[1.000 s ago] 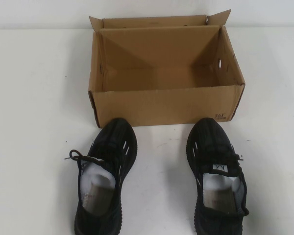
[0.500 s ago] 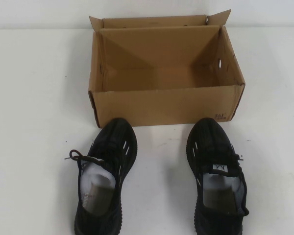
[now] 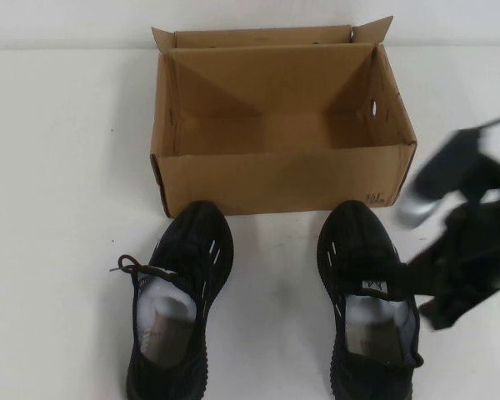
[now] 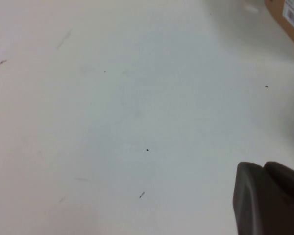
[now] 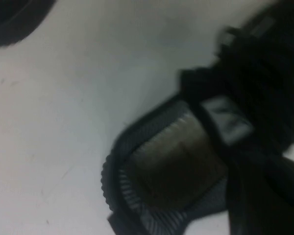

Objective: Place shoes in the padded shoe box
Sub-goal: Pick up the shoe from the table, then place the shoe in the shoe box

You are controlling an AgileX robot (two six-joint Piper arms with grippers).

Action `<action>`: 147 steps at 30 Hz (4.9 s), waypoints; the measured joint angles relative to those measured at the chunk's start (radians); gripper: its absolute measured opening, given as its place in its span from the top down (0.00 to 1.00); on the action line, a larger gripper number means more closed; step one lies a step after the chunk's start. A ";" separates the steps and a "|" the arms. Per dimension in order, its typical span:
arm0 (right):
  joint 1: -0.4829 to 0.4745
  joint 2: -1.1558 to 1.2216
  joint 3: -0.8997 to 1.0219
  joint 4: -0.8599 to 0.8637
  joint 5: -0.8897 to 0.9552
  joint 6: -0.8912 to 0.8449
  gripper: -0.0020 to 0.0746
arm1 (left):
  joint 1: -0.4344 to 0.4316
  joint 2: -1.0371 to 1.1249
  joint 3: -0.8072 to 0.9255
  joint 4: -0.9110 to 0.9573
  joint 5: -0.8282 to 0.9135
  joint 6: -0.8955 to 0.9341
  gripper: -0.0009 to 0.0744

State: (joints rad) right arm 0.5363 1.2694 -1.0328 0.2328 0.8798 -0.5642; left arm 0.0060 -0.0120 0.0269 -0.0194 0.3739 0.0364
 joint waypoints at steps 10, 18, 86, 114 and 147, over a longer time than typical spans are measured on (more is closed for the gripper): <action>0.114 0.138 -0.025 -0.304 -0.041 0.000 0.41 | 0.000 0.000 0.000 0.000 0.000 0.000 0.99; 0.114 0.196 -0.027 -0.457 -0.111 0.074 0.52 | 0.000 0.000 0.000 0.000 0.000 0.000 0.99; 0.036 0.828 -1.423 -0.644 0.155 1.307 0.98 | 0.000 0.000 0.000 0.000 0.000 0.000 0.99; 0.043 0.885 -1.423 -0.652 0.152 1.447 0.98 | 0.000 0.000 0.000 0.000 0.000 0.000 0.99; 0.052 0.820 -1.423 -0.671 0.180 1.420 0.98 | 0.000 0.000 0.000 0.000 0.000 0.000 0.99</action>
State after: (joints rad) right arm 0.5887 2.0897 -2.4556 -0.4384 1.0599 0.8560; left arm 0.0060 -0.0120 0.0269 -0.0194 0.3739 0.0364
